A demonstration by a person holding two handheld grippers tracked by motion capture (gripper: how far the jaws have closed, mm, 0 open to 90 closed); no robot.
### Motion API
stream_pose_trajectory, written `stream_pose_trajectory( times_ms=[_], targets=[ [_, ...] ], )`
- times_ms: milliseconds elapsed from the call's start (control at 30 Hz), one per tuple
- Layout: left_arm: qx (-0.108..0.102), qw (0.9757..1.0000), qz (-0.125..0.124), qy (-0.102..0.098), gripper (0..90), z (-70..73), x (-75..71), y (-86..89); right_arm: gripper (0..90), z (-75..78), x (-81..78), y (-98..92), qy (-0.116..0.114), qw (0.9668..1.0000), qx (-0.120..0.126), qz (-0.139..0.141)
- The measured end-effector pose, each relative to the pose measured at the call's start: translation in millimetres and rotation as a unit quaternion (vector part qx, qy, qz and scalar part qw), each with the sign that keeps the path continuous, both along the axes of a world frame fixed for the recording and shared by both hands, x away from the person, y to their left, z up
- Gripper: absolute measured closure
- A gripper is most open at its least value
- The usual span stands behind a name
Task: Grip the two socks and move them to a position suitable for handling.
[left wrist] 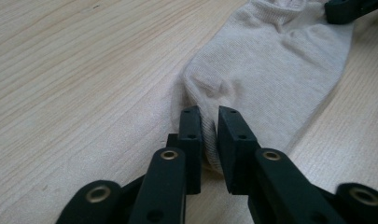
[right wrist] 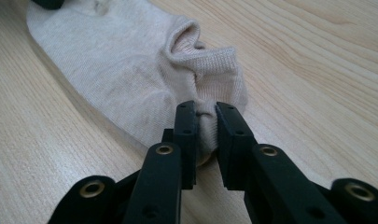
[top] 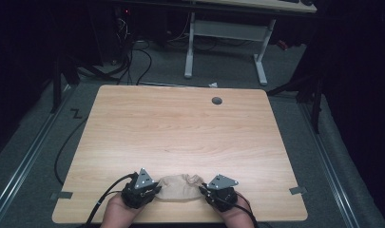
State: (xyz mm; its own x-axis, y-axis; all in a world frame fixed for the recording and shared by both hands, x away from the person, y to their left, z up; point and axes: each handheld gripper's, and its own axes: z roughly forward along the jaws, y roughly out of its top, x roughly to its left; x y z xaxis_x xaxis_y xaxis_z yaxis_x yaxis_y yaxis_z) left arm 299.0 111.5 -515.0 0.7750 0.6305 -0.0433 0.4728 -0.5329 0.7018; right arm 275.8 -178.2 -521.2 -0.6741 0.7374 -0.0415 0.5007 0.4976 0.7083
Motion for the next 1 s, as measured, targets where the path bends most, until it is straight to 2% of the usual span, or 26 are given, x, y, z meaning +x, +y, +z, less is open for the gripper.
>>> stream_pose_trajectory(
  times_ms=[200, 333, 567, 900, 1000],
  targets=[
    [-0.008, 1.0000, 0.002, -0.001, 73.5, 1.5, 2.1, 1.1, 75.4, -0.6, 0.3, 0.6, 0.000, 1.0000, -0.008, 0.002],
    [-0.019, 0.9998, 0.005, -0.002, 69.8, 4.2, 3.8, 3.6, 69.0, 2.2, 0.8, -1.3, -0.006, 1.0000, 0.006, -0.003],
    [-0.034, 0.9993, 0.013, -0.007, 66.6, 8.5, 7.0, 8.9, 65.2, 10.7, 0.3, -4.9, -0.031, 0.9990, 0.027, -0.015],
    [-0.040, 0.9988, 0.025, -0.012, 62.9, 9.3, 16.1, 14.1, 61.1, 11.4, 6.6, -11.8, -0.037, 0.9983, 0.034, -0.031],
    [-0.042, 0.9986, 0.030, -0.015, 61.5, 9.5, 19.7, 18.0, 60.1, 12.1, 11.4, -17.5, -0.038, 0.9974, 0.040, -0.045]
  ],
)
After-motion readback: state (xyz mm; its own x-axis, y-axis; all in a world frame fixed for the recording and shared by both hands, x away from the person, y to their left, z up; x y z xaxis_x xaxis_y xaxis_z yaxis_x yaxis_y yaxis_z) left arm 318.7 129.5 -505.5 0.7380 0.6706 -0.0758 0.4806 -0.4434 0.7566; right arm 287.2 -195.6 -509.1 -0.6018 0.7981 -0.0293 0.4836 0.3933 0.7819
